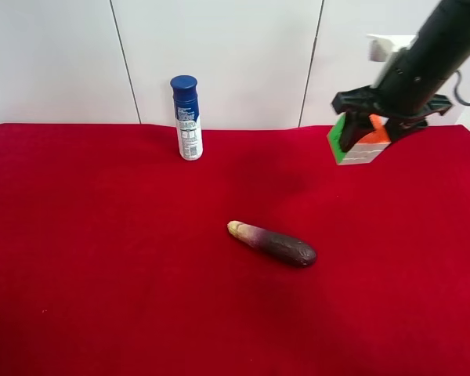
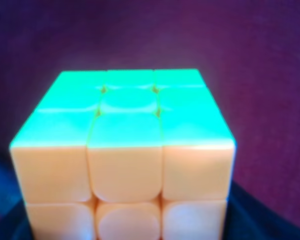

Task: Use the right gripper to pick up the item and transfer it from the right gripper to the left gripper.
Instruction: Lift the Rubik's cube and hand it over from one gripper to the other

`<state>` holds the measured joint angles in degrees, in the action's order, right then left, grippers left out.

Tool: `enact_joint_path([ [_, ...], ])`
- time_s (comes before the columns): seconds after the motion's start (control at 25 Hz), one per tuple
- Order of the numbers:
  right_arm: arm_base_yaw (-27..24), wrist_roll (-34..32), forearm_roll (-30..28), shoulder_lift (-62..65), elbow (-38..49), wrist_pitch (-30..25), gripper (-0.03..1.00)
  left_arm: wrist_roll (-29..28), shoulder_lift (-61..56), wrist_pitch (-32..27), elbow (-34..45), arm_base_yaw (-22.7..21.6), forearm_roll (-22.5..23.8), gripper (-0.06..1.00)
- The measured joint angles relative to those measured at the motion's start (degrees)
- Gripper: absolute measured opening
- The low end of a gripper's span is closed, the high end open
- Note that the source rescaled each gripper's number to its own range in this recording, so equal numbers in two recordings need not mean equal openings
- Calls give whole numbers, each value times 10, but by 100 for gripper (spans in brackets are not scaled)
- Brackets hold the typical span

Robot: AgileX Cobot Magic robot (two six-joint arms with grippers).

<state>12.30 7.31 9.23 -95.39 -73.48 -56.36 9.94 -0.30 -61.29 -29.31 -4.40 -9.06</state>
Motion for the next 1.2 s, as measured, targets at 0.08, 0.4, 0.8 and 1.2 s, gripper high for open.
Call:
enact_joint_path([
  [0.08, 29, 15, 0, 0, 0, -3, 0, 0, 0, 0, 0, 0, 0, 100],
  [0.4, 125, 83, 0, 0, 0, -4, 0, 0, 0, 0, 0, 0, -2, 100],
  [0.8, 263, 164, -1, 0, 0, -4, 0, -7, 25, -30, -35, 0, -27, 100],
  [1.2, 334, 193, -1, 0, 0, 2, 0, -76, 220, -81, -132, 0, -99, 100],
])
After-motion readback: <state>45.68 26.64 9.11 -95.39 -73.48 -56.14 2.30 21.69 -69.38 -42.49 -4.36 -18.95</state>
